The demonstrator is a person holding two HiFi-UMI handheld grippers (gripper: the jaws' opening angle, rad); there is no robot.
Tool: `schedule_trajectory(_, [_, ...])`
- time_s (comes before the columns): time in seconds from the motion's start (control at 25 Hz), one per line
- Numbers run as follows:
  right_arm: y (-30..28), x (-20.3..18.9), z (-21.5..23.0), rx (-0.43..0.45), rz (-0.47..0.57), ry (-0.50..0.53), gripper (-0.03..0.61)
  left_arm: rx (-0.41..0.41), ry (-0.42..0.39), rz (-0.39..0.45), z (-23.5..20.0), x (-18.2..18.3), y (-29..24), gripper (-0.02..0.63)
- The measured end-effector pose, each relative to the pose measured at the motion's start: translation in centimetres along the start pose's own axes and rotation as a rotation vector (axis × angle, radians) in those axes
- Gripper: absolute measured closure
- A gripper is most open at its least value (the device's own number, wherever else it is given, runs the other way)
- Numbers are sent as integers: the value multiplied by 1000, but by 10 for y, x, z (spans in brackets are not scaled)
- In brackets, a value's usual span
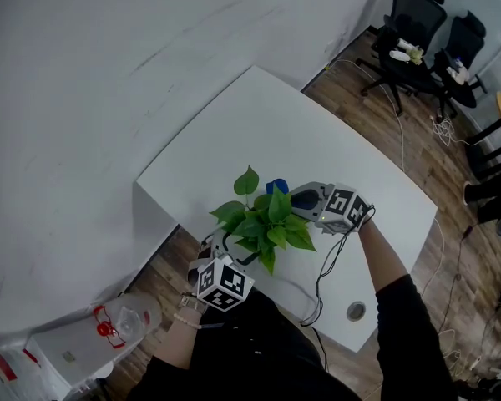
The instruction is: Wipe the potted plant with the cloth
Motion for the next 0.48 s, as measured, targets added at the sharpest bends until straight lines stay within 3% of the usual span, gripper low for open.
schedule_trajectory(0.48, [19,-36,-36,-160,95,-175,503,0,6,-15,-1,0,-1,244])
Point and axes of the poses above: the fingertips, and each gripper's own axes: y backward along the fingers, z to its right, x out of its top, the point moved 7 cm from there along y, backward along the fingers, and after that the axes turned 10 degrees about -x, right-handed, at the moved point
